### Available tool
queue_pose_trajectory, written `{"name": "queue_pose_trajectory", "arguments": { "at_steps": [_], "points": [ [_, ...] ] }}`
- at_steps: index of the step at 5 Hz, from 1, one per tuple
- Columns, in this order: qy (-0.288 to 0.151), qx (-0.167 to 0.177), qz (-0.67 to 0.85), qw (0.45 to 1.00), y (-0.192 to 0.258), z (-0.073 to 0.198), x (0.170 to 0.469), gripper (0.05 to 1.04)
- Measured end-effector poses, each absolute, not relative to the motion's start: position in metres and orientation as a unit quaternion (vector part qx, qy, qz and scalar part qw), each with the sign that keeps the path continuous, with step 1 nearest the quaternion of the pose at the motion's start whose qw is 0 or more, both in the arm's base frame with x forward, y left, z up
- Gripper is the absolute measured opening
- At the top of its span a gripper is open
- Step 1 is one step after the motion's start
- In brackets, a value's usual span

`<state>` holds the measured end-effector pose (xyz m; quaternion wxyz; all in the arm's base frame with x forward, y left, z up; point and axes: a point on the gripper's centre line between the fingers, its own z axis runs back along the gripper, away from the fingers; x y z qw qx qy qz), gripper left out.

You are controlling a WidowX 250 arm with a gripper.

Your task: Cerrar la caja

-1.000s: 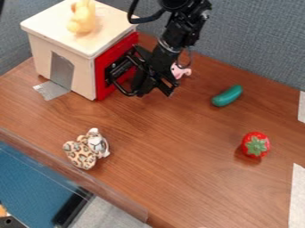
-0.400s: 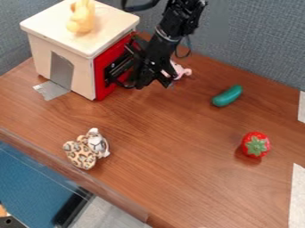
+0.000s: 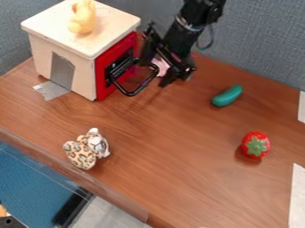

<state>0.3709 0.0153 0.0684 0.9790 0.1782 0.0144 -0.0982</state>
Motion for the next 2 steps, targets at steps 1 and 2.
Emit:
{"name": "queue_pose_trajectory", "arguments": {
  "at_steps": [1, 2],
  "points": [
    [-0.004, 0.132, -0.082, 0.988, 0.0095, 0.0841, 0.3677, 1.003],
    [-0.008, 0.078, -0.054, 0.995, 0.0087, 0.0908, 0.3588, 1.001]
  ]
}}
